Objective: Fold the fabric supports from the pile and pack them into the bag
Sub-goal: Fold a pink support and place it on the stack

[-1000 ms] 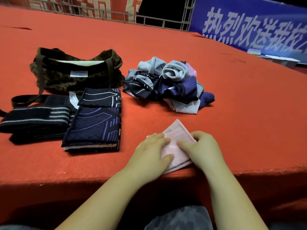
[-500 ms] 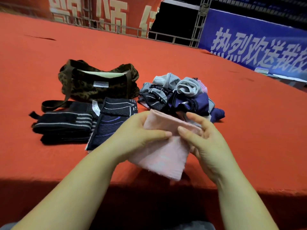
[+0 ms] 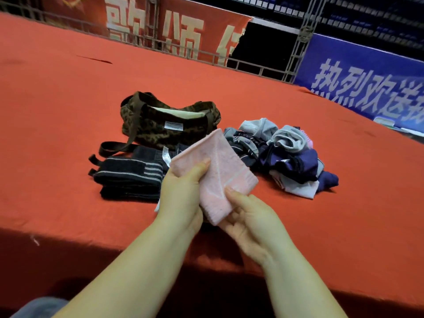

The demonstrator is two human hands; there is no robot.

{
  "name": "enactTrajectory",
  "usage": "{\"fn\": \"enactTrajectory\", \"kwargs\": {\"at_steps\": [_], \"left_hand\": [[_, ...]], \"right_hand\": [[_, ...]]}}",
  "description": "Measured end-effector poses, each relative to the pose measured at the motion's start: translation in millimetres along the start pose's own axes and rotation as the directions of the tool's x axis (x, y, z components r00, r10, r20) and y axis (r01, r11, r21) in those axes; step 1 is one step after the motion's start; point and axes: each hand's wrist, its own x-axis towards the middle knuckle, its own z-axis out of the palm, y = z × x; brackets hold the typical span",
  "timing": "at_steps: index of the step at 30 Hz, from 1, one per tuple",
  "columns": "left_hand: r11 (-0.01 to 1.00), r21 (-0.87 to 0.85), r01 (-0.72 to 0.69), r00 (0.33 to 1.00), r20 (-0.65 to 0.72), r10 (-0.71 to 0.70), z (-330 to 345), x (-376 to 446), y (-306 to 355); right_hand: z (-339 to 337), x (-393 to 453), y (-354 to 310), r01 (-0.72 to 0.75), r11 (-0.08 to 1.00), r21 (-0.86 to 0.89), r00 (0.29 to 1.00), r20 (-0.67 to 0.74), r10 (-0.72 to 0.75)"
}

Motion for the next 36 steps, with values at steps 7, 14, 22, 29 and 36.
{"fn": "enactTrajectory", "kwargs": {"at_steps": [7, 14, 22, 29, 36], "left_hand": [[0.844, 0.537, 0.014, 0.99, 0.112, -0.088, -44.4, 42.1, 30.5], [0.308, 0.91, -0.278, 0.958, 0.239, 0.157, -59.4, 48.2, 38.3], [0.28, 0.923, -0.266, 0.96, 0.228, 0.16, -76.2, 52.7, 25.3], [-0.25, 0.909, -0.333, 0.899, 0.386, 0.208, -80.6, 60.0, 10.1], [-0.645, 0.42, -0.638, 0.652, 0.741, -0.162, -92.4, 76.3, 1.7]], "right_hand": [[0.5, 49.0, -14.4, 0.257, 0.66, -0.706, 0.882, -0.107, -0.458], [2.2, 73.3, -9.4, 0.145, 0.343, -0.928, 0.862, -0.052, -0.504], [-3.2, 72.1, 20.5, 0.054, 0.352, -0.934, 0.909, -0.1, -0.405], [-7.1, 70.3, 34.5, 0.107, 0.137, -0.985, 0.843, 0.017, -0.538], [-13.5, 73.6, 42.0, 0.316, -0.267, -0.91, 0.795, 0.408, -0.45]]}}
